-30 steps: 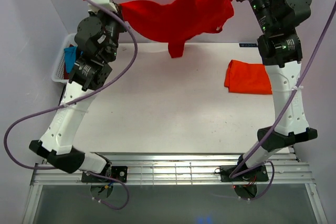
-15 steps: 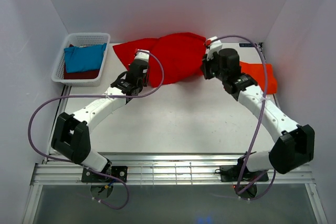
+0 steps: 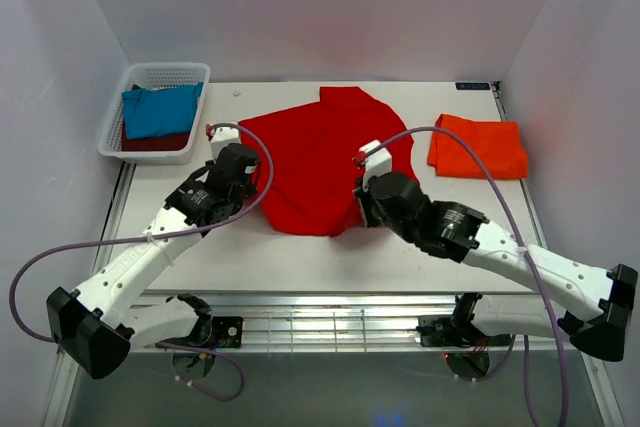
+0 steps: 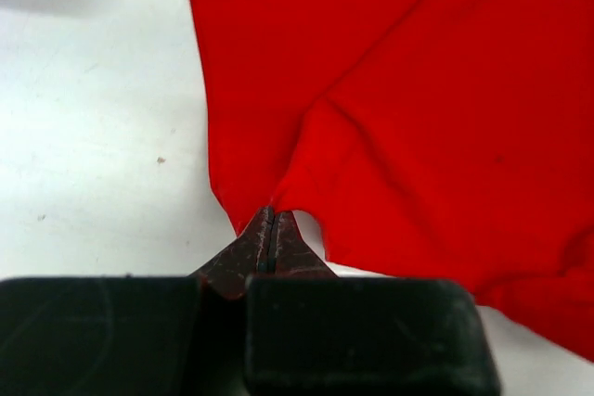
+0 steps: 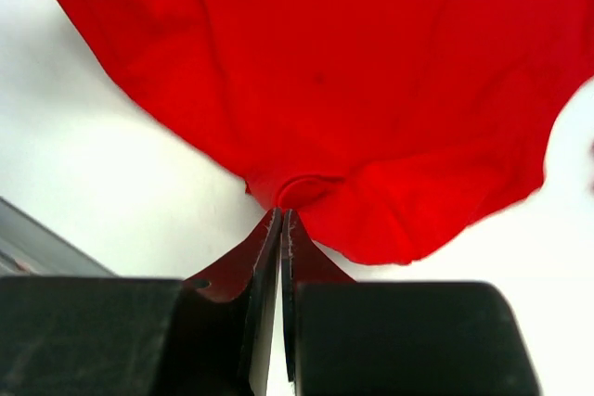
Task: Fold and stack the t-shirts
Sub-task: Flatten the tshirt out
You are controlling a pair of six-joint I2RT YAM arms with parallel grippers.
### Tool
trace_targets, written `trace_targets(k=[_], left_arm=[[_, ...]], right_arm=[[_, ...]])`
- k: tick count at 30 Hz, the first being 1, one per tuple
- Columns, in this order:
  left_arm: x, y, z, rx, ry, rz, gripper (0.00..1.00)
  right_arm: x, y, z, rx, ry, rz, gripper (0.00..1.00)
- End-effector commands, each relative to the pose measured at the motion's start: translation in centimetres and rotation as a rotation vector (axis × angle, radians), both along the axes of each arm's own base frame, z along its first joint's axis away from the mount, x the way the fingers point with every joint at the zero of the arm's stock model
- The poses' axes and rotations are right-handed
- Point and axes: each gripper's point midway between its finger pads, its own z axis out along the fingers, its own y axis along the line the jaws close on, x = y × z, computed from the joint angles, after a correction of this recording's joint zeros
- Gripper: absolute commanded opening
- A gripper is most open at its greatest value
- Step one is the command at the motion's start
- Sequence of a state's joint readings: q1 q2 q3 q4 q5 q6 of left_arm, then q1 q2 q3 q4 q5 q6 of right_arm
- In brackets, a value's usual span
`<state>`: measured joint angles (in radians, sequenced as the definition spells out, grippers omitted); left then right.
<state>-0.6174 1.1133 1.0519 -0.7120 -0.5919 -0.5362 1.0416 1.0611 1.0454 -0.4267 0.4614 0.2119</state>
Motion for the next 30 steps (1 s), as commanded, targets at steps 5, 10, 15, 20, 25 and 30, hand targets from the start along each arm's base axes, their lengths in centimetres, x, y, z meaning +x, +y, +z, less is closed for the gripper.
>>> trace_targets(k=[5,10,15,20,25,30], left_arm=[[-2.7,1.8,-4.8,0.095,0.207,0.086,0.0],[-4.0,3.2,-4.3,0.127,0.249,0.144,0.0],[-5.6,4.4,-2.2,0.128,0.266,0.177,0.13],[-7.2,5.5,-1.7,0.178,0.331,0.178,0.27],[-8.5,6.3,-1.0,0.202,0.37,0.191,0.54],[-7.0,6.5,3.7,0.079,0.158,0.235,0.53]], right_arm=[[-4.0,-2.1,-8.8,-0.188,0.208,-0.161,0.08],[-7.6,-2.6,-12.0,-0.252,0.325,-0.193,0.08],[-12.1,-4.2,-13.6,-0.393,0.418,-0.251,0.08],[-15.6,-7.6,-14.8,-0.613,0.471,-0.381,0.08],[-17.7,-8.1,-16.1,-0.567,0.54,-0.426,0.08],[-14.9,-4.4,-12.4,-0.332,0.384,-0.359,0.69]])
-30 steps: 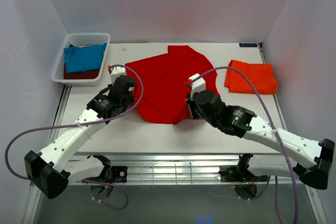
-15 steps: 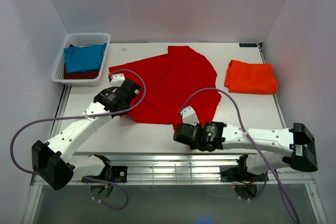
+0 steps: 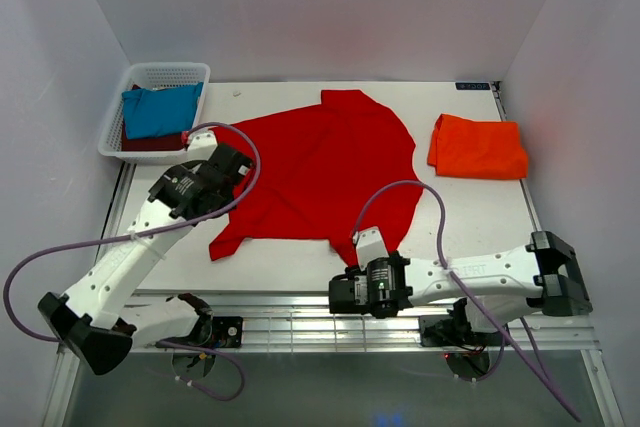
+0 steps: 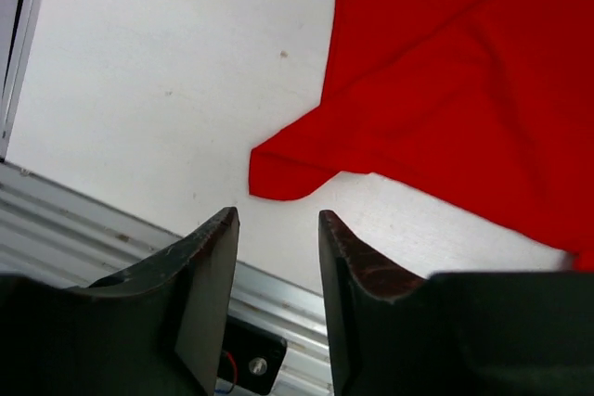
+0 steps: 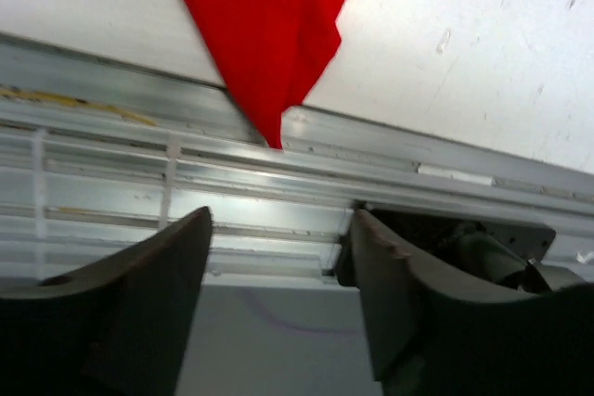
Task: Fold and stack the t-shirts
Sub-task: Flatten the tshirt out
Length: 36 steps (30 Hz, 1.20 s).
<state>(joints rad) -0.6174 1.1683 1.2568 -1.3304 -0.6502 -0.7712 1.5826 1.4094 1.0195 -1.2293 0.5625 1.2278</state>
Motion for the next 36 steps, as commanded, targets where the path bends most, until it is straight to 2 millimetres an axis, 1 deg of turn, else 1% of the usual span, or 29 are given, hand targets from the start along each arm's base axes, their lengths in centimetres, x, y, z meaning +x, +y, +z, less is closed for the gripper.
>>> trace_targets(k=[1,2,3,4,5,6,7,8,9,10,11,12,13,14,15,16,17,19,20,21,25,26,30,31,32,33,34,35,36], left_arm=[[1.5,0.4,4.8,-0.07,-0.222,0.031,0.49],[2.2,0.1,4.3,-0.06,-0.242,0.015,0.44],[3.2,-0.5,4.1,-0.057,-0.264,-0.01,0.38],[5.0,-1.7,4.3,-0.084,-0.316,-0.023,0.24],[5.7,-2.0,3.1,-0.053,-0.301,-0.039,0.15],[7.1,-2.9,1.6,-0.024,-0.272,-0.051,0.02],[8.3,-3.4,1.1,-0.014,-0.276,-0.043,0.0],[9.3,-3.7,0.4,0.003,-0.27,-0.032,0.0],[10.4,-4.1,0.1,0.01,-0.269,-0.032,0.0],[12.1,-4.4,-1.4,0.02,-0.25,-0.014,0.0],[13.1,-4.4,-1.7,0.032,-0.251,-0.02,0.0],[14.5,-4.0,-2.0,0.023,-0.257,-0.005,0.0],[15.7,-4.6,-3.4,0.001,-0.233,-0.01,0.0],[16.5,-4.2,-3.9,-0.006,-0.227,0.003,0.0],[17.7,-3.6,-4.0,-0.019,-0.231,0.027,0.0],[18.3,-3.5,-4.5,-0.028,-0.22,0.033,0.0],[18.9,-3.3,-6.2,-0.019,-0.184,0.045,0.0],[19.9,-2.8,-6.9,-0.019,-0.169,0.057,0.0],[20.1,-2.9,-8.1,-0.01,-0.142,0.056,0.0],[20.2,-2.7,-8.5,-0.007,-0.133,0.059,0.0],[20.1,-2.5,-10.7,-0.004,-0.074,0.052,0.0],[20.0,-2.6,-11.1,-0.006,-0.065,0.052,0.0],[19.8,-2.4,-13.1,-0.02,-0.011,0.051,0.0],[19.5,-2.3,-14.3,-0.019,0.026,0.052,0.0],[19.5,-2.1,-14.9,-0.02,0.043,0.059,0.0],[19.5,-1.1,-15.6,-0.021,0.061,0.083,0.0],[19.2,-0.8,-16.9,-0.025,0.103,0.092,0.0],[19.2,-0.2,-17.5,-0.035,0.123,0.106,0.0],[19.4,1.1,-18.1,-0.051,0.137,0.138,0.0]], right_arm=[[2.8,2.9,4.1,0.212,-0.184,-0.007,0.73],[4.3,4.3,5.0,0.285,-0.257,-0.01,0.79],[5.2,4.7,5.6,0.301,-0.294,0.02,0.79],[6.1,4.7,5.8,0.324,-0.33,0.037,0.78],[7.8,4.9,5.8,0.341,-0.361,0.03,0.75],[9.1,7.3,7.2,0.441,-0.404,0.106,0.73],[10.0,6.8,5.4,0.427,-0.414,0.128,0.7],[11.8,6.9,4.8,0.464,-0.399,0.121,0.67],[13.4,9.0,6.5,0.608,-0.453,0.128,0.64],[14.4,8.8,6.2,0.597,-0.475,0.182,0.63],[15.6,8.2,4.8,0.605,-0.457,0.189,0.61],[16.4,8.6,4.9,0.626,-0.469,0.212,0.6],[17.4,9.1,5.4,0.63,-0.501,0.247,0.59],[18.1,9.3,5.4,0.632,-0.498,0.268,0.58],[18.5,9.6,4.6,0.605,-0.484,0.285,0.57],[18.7,10.2,4.4,0.603,-0.478,0.328,0.56],[19.2,10.2,4.1,0.595,-0.473,0.334,0.55],[19.7,10.7,3.1,0.584,-0.457,0.345,0.54],[19.9,10.8,2.9,0.583,-0.45,0.351,0.53],[20.1,10.9,2.2,0.572,-0.436,0.352,0.52],[20.0,10.6,0.5,0.549,-0.385,0.336,0.5],[19.7,10.3,0.0,0.533,-0.362,0.331,0.48],[18.9,8.8,-1.1,0.512,-0.322,0.276,0.47],[18.6,8.4,-1.5,0.506,-0.311,0.268,0.47],[18.3,8.2,-1.6,0.508,-0.306,0.262,0.47],[18.1,8.0,-1.3,0.518,-0.305,0.258,0.47],[17.9,7.9,-1.2,0.528,-0.301,0.253,0.47],[17.7,7.7,-1.3,0.53,-0.297,0.246,0.47],[17.7,7.6,-0.9,0.539,-0.303,0.242,0.47]])
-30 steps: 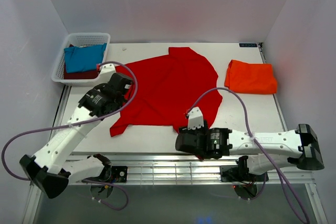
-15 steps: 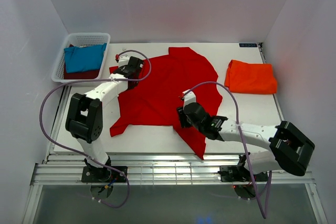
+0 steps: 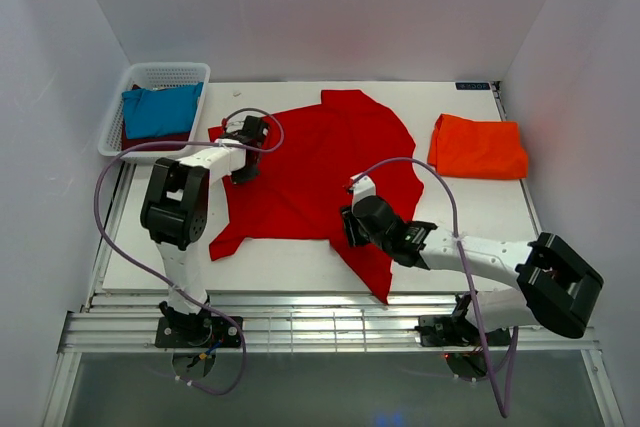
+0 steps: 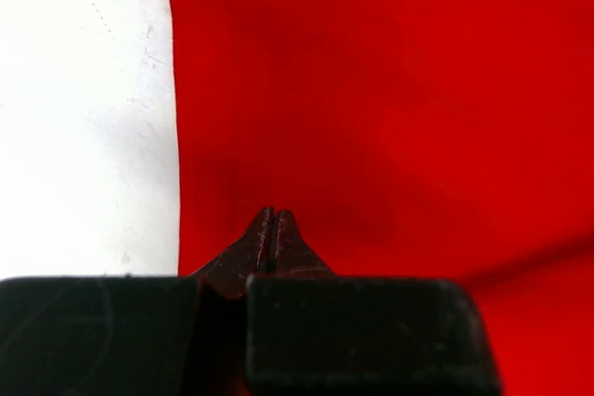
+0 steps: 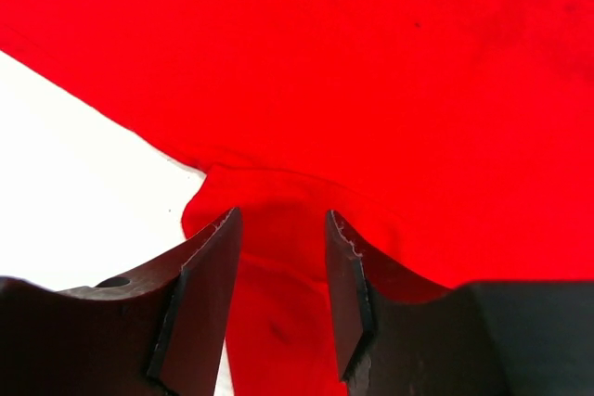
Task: Fold and stack the t-shirts
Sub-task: Flatten the tshirt out
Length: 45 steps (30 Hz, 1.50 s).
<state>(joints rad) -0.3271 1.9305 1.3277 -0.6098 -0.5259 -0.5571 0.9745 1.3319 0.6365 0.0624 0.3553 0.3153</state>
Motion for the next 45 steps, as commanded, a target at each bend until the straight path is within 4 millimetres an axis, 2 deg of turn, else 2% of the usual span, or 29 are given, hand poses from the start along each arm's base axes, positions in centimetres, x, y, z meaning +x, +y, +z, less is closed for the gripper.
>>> trace_targets(k=[1,2,3,5,8,14,19,21,23,24,29,35,36,40,45], left_arm=[[0.6,2.5,-1.4,-0.065,0.049,0.071,0.0],[0.6,2.7,-2.5,-0.093,0.081,0.075,0.0],[1.2,3.6,-2.6,-0.106,0.077,0.098,0.0],[1.5,4.0,-3.7,-0.123,0.102,0.107,0.0],[2.7,4.8,-4.0,-0.129,0.096,0.12,0.0],[4.0,4.4,-4.1,-0.15,0.086,0.105,0.0],[5.5,4.2,-4.2,-0.147,0.076,0.079,0.0],[6.7,4.1,-3.8,-0.144,0.058,0.066,0.0],[7.0,4.4,-4.3,-0.129,0.073,0.068,0.0],[7.6,4.6,-3.9,-0.125,0.062,0.072,0.0],[8.3,5.4,-4.3,-0.13,0.069,0.09,0.0],[7.0,5.7,-4.4,-0.131,0.088,0.116,0.0],[6.8,5.8,-3.9,-0.13,0.081,0.118,0.0],[5.5,6.3,-4.2,-0.118,0.1,0.134,0.0],[4.9,6.7,-4.4,-0.118,0.114,0.147,0.0]], right_arm=[[-0.4,-0.4,1.1,0.055,0.007,-0.027,0.47],[-0.5,-0.5,1.1,0.055,0.006,-0.031,0.47],[-0.4,-0.6,1.1,0.054,0.002,-0.034,0.47],[0.0,-0.9,1.0,0.04,-0.011,-0.054,0.46],[0.8,-0.8,0.6,0.019,-0.017,-0.072,0.39],[3.1,0.9,-0.1,0.039,-0.031,-0.078,0.16],[5.7,1.7,-0.4,0.036,-0.05,-0.106,0.12],[6.0,1.5,-1.1,0.02,-0.04,-0.111,0.11],[5.8,1.2,-1.8,0.003,-0.02,-0.115,0.1],[5.7,1.0,-2.1,-0.009,-0.007,-0.119,0.09],[3.6,-0.9,-3.8,-0.05,0.08,-0.149,0.08],[1.7,-2.9,-5.9,-0.108,0.162,-0.175,0.08],[1.6,-3.0,-5.9,-0.113,0.168,-0.177,0.08],[0.6,-4.2,-6.6,-0.144,0.198,-0.198,0.08],[-0.4,-5.8,-6.7,-0.162,0.218,-0.23,0.08]])
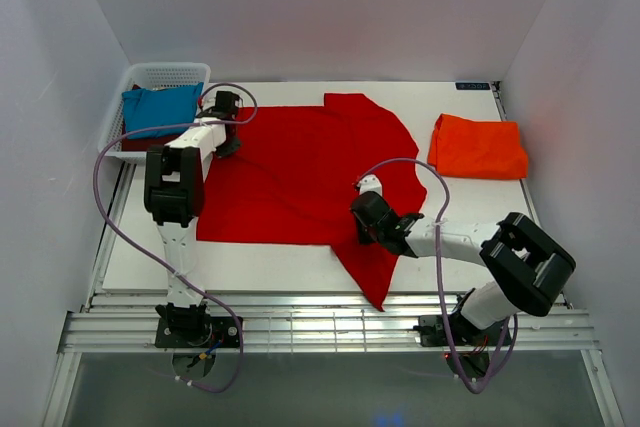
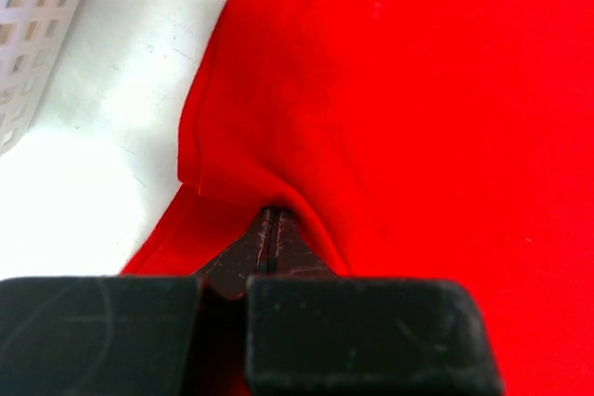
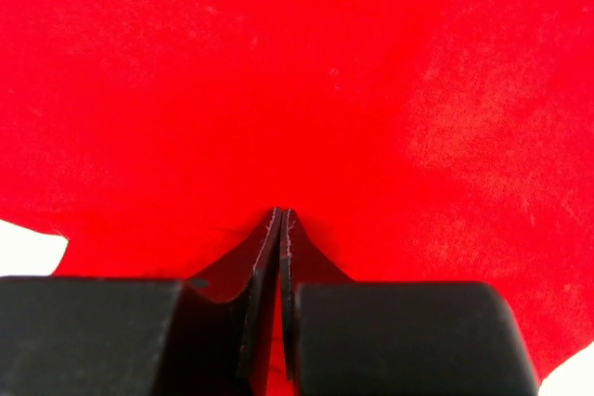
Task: Fold and stack the t-shirts
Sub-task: Flatten the tshirt out
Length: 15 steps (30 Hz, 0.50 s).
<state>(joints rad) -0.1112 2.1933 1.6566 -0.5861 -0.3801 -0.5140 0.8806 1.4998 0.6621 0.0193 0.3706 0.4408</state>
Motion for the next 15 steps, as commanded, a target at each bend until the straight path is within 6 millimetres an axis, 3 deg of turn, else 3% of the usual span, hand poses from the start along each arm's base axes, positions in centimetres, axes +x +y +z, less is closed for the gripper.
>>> trace_targets(k=[1,6,9,11,14,15], left_arm=[[-4.4,1.1,-2.4,-0.003,0.156,0.022,0.0],[-5.5,1.1,-2.2,-0.014,0.159,0.037,0.0],[-5.3,0.9,-0.8,-0.031,0.115,0.045,0.0],[-4.7,0.6,1.5,-0.041,0.05,0.036,0.0],[-4.6,0.0,4.3,-0.016,-0.01,0.024,0.0],[-4.5,-0.3,6.4,-0.018,-0.059,0.018,0.0]], right_arm=[[-2.4,-3.3,-1.7,-0.084,0.077,-0.045,0.08],[-2.0,-3.6,-1.3,-0.097,0.047,-0.044,0.08],[-0.9,-3.1,-0.2,-0.098,0.006,-0.04,0.08],[-0.2,-2.8,1.4,-0.079,-0.036,-0.053,0.09],[0.1,-3.0,3.9,-0.037,-0.085,-0.077,0.24],[-0.1,-2.9,4.5,-0.023,-0.091,-0.076,0.29]])
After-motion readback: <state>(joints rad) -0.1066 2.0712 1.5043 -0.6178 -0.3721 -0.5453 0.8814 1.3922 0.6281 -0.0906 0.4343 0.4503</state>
